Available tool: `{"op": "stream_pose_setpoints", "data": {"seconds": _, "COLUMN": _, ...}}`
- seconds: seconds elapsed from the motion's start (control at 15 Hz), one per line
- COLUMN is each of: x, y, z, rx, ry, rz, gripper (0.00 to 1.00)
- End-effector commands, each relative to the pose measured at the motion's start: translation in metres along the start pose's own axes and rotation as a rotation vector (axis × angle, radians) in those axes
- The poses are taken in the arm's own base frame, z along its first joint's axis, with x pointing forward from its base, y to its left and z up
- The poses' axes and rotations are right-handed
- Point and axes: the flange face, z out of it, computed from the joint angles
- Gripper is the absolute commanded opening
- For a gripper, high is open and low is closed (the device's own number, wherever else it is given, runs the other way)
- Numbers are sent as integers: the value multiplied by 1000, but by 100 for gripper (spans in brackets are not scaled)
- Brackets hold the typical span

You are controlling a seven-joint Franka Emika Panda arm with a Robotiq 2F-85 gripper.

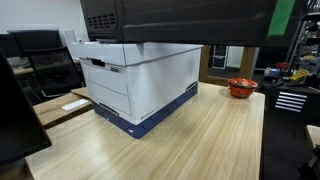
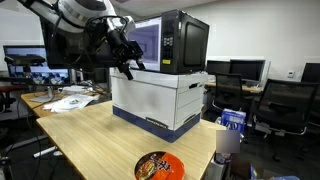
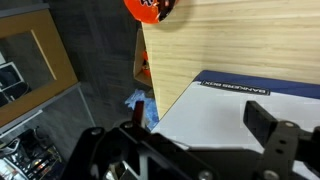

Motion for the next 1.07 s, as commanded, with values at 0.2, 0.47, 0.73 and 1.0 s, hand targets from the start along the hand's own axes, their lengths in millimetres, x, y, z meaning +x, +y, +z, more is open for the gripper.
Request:
{"op": "stream_pose_setpoints", "data": {"seconds": 0.2, "x": 21, "y": 24, "z": -17, "rx": 22, "ry": -87, "rz": 73, "gripper": 100}}
{"op": "stream_pose_setpoints", "data": {"seconds": 0.47, "x": 30, "y": 34, "z": -25, "rx": 58, "ry": -157, "rz": 108, "gripper": 100}}
{"op": "stream_pose_setpoints", "data": {"seconds": 0.73, "x": 27, "y": 34, "z": -24, "rx": 34, "ry": -131, "rz": 118, "gripper": 100}}
{"op": "stream_pose_setpoints", "data": {"seconds": 1.0, "x": 29, "y": 29, "z": -31, "rx": 10, "ry": -125, "rz": 191, "gripper": 100}}
